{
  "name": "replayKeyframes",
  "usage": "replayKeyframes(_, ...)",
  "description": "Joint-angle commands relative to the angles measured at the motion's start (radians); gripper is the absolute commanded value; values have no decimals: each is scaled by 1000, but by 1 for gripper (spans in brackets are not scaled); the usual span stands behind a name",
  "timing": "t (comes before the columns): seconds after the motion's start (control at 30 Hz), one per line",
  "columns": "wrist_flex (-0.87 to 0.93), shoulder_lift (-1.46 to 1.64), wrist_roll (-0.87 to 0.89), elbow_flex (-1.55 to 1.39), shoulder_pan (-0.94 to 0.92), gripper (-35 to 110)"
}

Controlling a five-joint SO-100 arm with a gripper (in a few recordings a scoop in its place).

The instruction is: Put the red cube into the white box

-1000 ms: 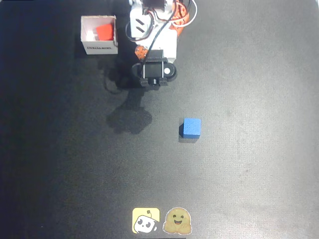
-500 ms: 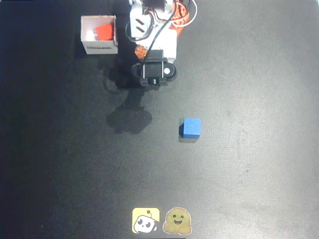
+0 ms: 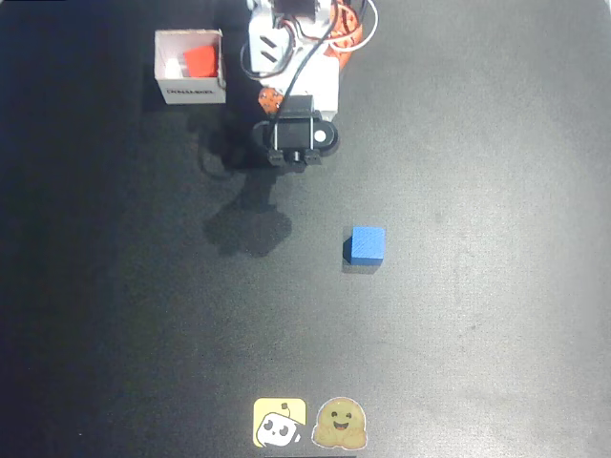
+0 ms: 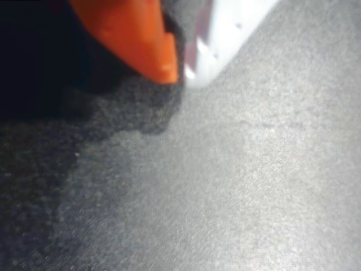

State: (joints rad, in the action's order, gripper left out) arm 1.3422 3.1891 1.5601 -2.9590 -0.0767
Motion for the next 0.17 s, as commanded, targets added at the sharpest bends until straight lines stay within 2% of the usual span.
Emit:
replayKeyframes(0.0, 5, 6, 6, 5, -6, 0)
replayKeyframes(0.13, 5, 6, 6, 5, -6, 0)
